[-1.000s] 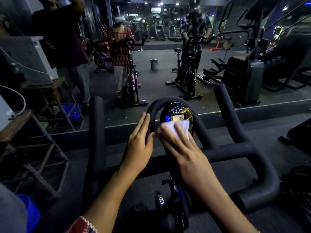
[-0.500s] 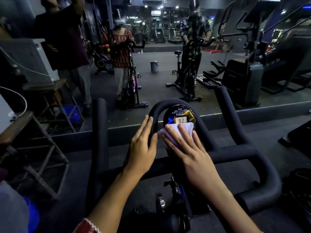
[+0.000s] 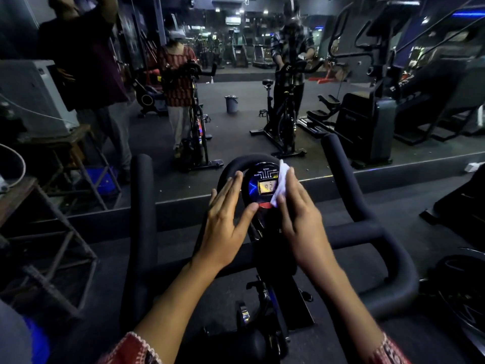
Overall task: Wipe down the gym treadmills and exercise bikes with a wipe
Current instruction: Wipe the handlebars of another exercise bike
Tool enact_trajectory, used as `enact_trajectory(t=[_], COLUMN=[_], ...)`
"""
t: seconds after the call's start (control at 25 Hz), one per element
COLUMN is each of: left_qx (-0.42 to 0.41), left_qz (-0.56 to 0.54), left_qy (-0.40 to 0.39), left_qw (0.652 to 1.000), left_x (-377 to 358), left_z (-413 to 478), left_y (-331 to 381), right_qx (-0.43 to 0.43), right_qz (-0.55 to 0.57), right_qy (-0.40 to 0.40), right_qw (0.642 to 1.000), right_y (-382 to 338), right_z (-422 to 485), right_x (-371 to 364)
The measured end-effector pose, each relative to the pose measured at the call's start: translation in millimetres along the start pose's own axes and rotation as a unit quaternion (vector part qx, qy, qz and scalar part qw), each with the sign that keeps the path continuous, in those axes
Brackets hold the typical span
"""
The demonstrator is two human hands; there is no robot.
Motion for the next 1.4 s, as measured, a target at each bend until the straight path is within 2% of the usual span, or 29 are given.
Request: enact_trajectory(t=[0.12,0.24,0.28,0.4,0.52,0.64,0.72,0.88,1.04,1.2,1.32,1.4], left_qx=[0.001,-0.004,-0.004,-0.009,-0.015,-0.012,-0.009,-0.007,-0.01,-0.014,-0.01,-0.009], left_qz=[-0.001,0.006,0.007,0.007,0.01,0.006,0.002,0.0,0.001,-0.007,-0.01,-0.012], left_qy=[-0.003,-0.003,-0.004,-0.005,0.002,0.003,0.001,-0.006,-0.005,-0.003,-0.004,-0.006], left_qw=[1.0,1.0,1.0,1.0,1.0,1.0,1.0,1.0,1.0,1.0,1.0,1.0], left_x=[-0.2,0.2,0.0,-0.5,0.2,0.4,-0.5,-1.2,0.0,0.7,1.2,0.9], left_z=[0.0,-0.7,-0.3,-0.6,-1.3,-1.0,-0.9,-0.7,-1.3,-3.8,-4.8,-5.8], left_y=[-2.6,-2.9,-3.6,-4.3,-3.1,-3.4,-4.5,-5.9,-6.0,-7.2,-9.2,-10.0], right_qx=[0.031,0.128,0.13,0.032,-0.066,-0.078,-0.038,0.049,0.023,0.109,0.052,0.086], right_qz=[-0.053,-0.183,-0.188,-0.036,0.068,0.103,0.057,-0.084,-0.063,-0.125,-0.079,-0.109], right_qy=[-0.012,-0.025,-0.024,-0.001,0.048,0.1,0.118,0.05,0.031,-0.036,-0.001,-0.004], right_qw=[0.998,0.974,0.973,0.999,0.994,0.987,0.991,0.994,0.997,0.986,0.996,0.99], right_y=[-12.5,-31.4,-33.6,-18.0,1.7,5.4,1.7,0.3,7.7,-3.7,3.1,-2.3], right_z=[-7.1,25.9,37.4,55.2,25.8,-22.9,-46.0,-56.6,-48.9,-51.3,-41.3,-38.9], right_x=[-15.0,-8.1,-4.4,9.2,9.1,-2.9,-13.2,-33.1,-30.0,-45.2,-35.8,-35.5])
Point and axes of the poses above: each hand's wrist, its own z-axis towards the middle knuckle, its own x-axis out of the back of the hand, y = z × x, the point moved 6 cm from there along z, towards the middle knuckle, and after that the axes turned 15 degrees about -y, right-handed, at the moved point
